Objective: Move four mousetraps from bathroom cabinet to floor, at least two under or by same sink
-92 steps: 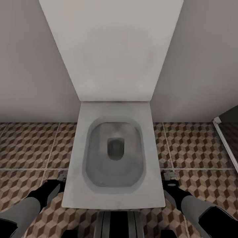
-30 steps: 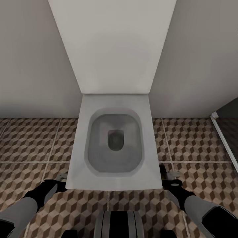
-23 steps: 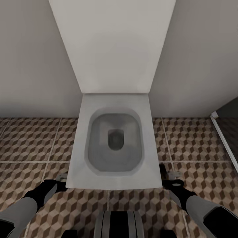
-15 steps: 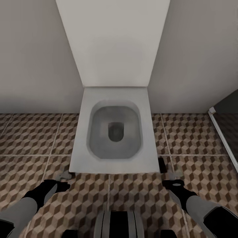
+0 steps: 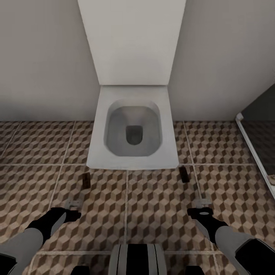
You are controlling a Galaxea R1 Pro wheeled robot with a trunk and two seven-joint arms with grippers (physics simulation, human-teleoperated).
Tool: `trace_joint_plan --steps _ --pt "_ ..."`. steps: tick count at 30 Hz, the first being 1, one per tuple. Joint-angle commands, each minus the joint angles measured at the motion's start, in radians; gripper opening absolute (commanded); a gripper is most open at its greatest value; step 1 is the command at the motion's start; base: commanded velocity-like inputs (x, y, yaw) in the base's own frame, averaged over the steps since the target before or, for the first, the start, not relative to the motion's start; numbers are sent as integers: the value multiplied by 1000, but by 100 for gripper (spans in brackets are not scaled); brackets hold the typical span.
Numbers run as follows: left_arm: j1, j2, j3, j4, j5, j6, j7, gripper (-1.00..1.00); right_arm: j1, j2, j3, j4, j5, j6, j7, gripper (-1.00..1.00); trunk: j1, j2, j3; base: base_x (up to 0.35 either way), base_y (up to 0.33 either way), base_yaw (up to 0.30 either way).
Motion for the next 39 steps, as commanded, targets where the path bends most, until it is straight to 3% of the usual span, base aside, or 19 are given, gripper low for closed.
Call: trace_joint_plan --steps 1,23,39 --pt "0 1 -6 -2 7 5 1 100 0 0 8 -2 -10 1 -4 100 -1 0 0 -215 0 0" --pt "0 1 -6 -2 7 5 3 100 0 4 9 -2 -10 1 -4 100 -1 0 0 -44 0 0" --pt "0 0 -6 0 9 6 1 100 0 5 9 0 -10 1 -3 100 -8 4 61 0 0 0"
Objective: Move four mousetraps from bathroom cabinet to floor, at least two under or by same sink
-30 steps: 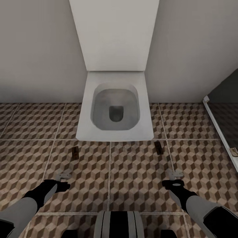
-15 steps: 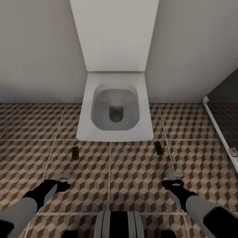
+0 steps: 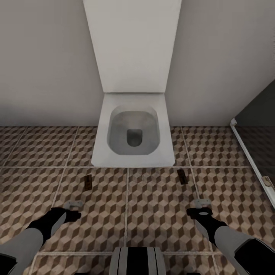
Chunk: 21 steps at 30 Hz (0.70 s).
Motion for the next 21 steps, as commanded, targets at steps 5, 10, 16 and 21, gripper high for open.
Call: trace_joint_plan --steps 5,10,16,21 --pt "0 -1 -8 8 8 5 3 100 0 0 10 0 -11 1 -3 100 -2 1 19 0 0 0" --pt "0 -1 -10 14 9 5 4 100 0 1 11 5 -12 1 -3 100 -5 2 38 0 0 0" --pt "0 -2 -12 22 10 5 5 100 3 1 11 10 -14 1 -3 100 -7 4 61 0 0 0" --pt "0 -5 -12 55 11 4 4 100 14 1 12 13 -16 1 -3 100 -10 5 81 0 0 0"
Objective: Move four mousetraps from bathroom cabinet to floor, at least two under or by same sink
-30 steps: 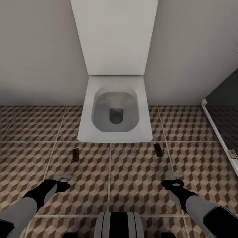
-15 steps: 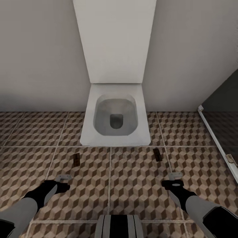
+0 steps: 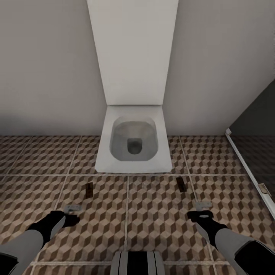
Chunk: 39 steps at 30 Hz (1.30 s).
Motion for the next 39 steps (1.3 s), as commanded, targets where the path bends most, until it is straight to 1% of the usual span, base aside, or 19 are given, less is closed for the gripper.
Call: trace_joint_plan --steps 1,6,12,16,19,24,29,39 --pt "0 0 -7 5 8 5 1 100 3 0 9 -1 -10 1 -3 100 -1 0 3 0 0 0" --pt "0 -1 -7 45 9 4 1 100 24 1 9 -1 -9 1 -3 100 -3 1 23 0 0 0" --pt "1 -7 -7 118 13 1 1 100 60 2 9 -1 -9 -1 -3 100 -6 3 46 0 0 0" --pt "5 -12 -7 161 14 -11 1 100 86 2 9 0 -9 -21 -3 100 -7 4 61 0 0 0" --pt "11 -18 -6 195 14 -35 0 100 109 2 9 1 -6 -44 -3 100 -9 4 73 0 0 0" --pt "19 -37 -5 256 14 -98 -3 100 135 3 10 1 -2 -66 -3 100 -11 5 92 0 0 0" --pt "21 -46 -5 277 14 -131 -6 100 145 5 11 1 0 -81 -3 100 -13 7 112 0 0 0" --pt "21 -48 -4 284 16 -142 -7 100 155 7 12 0 0 -93 -3 100 -18 9 150 0 0 0"
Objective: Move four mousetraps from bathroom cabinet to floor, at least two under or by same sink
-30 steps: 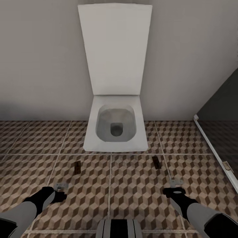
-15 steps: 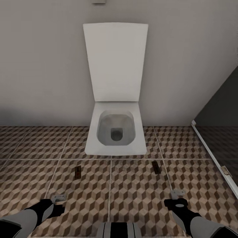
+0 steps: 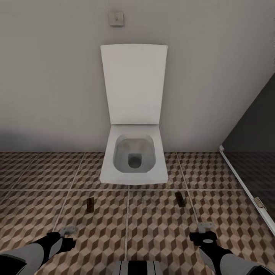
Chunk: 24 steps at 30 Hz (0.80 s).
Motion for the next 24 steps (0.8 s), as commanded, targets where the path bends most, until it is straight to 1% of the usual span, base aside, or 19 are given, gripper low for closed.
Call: trace_joint_plan --steps 1,16,24 --pt "-1 -1 -8 1 11 2 0 100 2 0 8 -1 -10 -3 -2 100 -1 0 3 0 0 0" --pt "1 -3 -8 4 10 1 0 100 15 1 9 0 -10 -4 -2 100 -7 4 61 0 0 0" --pt "14 -3 -8 9 11 0 0 100 28 0 9 0 -10 -26 -2 100 -11 5 92 0 0 0"
